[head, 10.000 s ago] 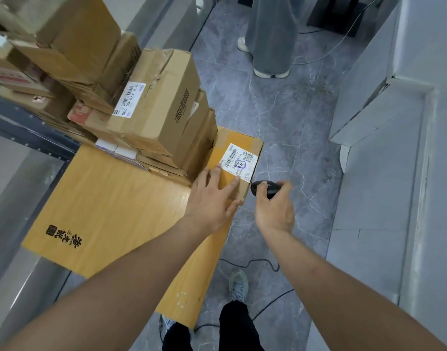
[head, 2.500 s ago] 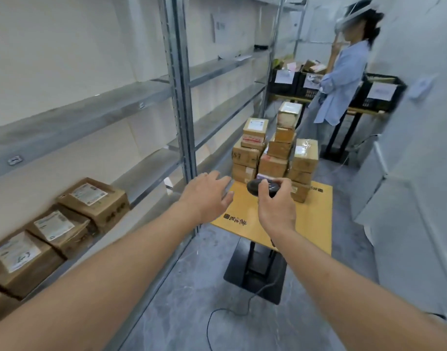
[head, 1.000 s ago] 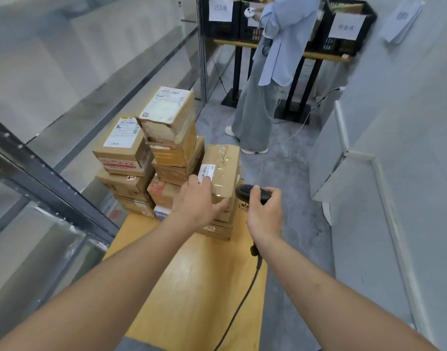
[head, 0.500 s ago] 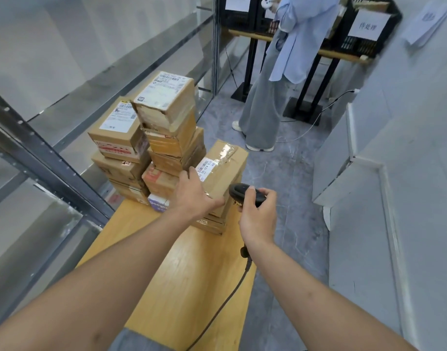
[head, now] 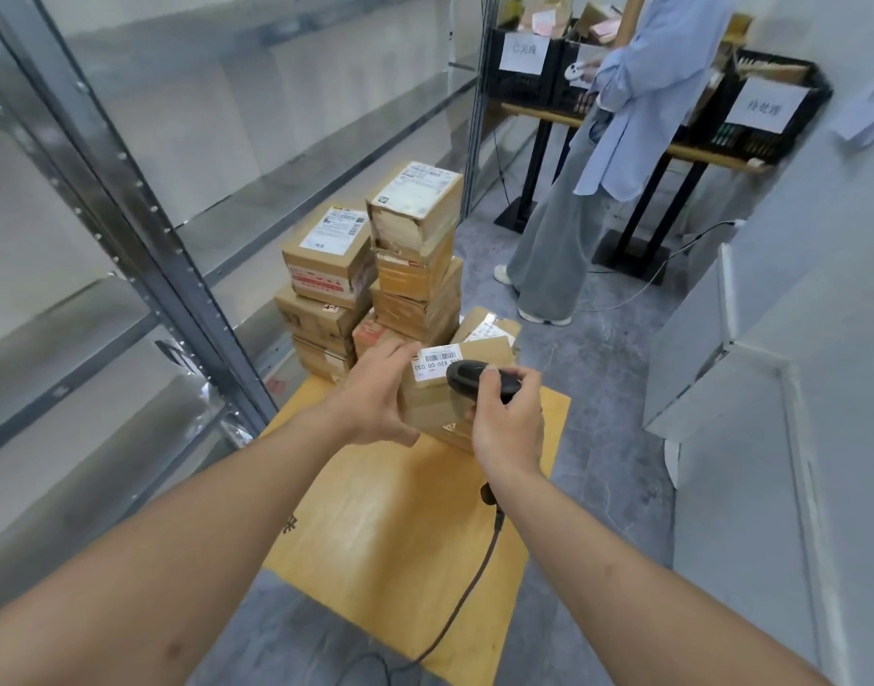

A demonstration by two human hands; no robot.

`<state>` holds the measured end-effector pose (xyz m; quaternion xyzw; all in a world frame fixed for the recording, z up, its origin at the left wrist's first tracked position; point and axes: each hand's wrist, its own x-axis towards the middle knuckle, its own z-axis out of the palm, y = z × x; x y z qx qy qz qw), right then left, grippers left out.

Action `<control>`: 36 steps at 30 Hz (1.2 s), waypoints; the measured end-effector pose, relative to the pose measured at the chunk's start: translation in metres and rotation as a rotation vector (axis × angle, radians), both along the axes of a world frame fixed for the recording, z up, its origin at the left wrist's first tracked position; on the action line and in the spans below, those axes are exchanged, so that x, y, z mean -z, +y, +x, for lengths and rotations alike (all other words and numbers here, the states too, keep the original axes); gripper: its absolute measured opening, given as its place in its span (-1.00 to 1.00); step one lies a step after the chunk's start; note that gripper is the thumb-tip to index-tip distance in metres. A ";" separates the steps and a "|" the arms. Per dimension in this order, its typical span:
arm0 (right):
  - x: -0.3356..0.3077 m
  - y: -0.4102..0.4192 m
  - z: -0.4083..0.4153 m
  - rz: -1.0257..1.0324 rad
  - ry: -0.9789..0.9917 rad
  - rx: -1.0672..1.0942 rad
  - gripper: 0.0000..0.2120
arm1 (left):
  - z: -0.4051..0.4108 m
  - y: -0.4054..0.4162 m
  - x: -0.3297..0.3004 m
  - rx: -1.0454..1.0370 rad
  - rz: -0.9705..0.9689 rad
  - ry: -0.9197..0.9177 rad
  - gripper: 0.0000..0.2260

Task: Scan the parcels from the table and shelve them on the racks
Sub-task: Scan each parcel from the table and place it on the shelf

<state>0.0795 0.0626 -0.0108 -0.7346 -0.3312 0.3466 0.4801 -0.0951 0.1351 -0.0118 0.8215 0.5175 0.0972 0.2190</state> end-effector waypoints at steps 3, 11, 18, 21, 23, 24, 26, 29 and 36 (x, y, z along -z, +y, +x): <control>-0.008 -0.014 -0.031 0.013 -0.033 -0.039 -0.73 | -0.036 -0.020 -0.004 0.027 0.003 0.012 0.11; -0.029 -0.063 -0.124 0.051 -0.100 -0.150 -0.70 | -0.143 -0.079 -0.012 -0.012 0.051 0.024 0.05; -0.042 -0.104 -0.215 0.103 -0.131 -0.265 -0.83 | -0.241 -0.141 -0.027 -0.115 0.090 0.036 0.09; -0.049 -0.116 -0.256 0.126 -0.111 -0.316 -0.85 | -0.280 -0.165 -0.035 -0.258 0.087 0.010 0.08; -0.054 -0.121 -0.284 0.139 -0.091 -0.353 -0.83 | -0.303 -0.179 -0.042 -0.376 0.082 -0.001 0.10; -0.056 -0.122 -0.298 0.148 -0.075 -0.369 -0.82 | -0.314 -0.185 -0.044 -0.430 0.076 -0.004 0.13; -0.058 -0.122 -0.326 0.154 -0.063 -0.398 -0.81 | -0.336 -0.196 -0.048 -0.528 0.069 -0.005 0.14; -0.061 -0.116 -0.363 0.149 -0.057 -0.448 -0.79 | -0.363 -0.205 -0.055 -0.668 0.065 0.009 0.10; -0.052 -0.066 -0.424 0.090 -0.052 -0.560 -0.78 | -0.409 -0.186 -0.057 -0.922 -0.012 0.044 0.10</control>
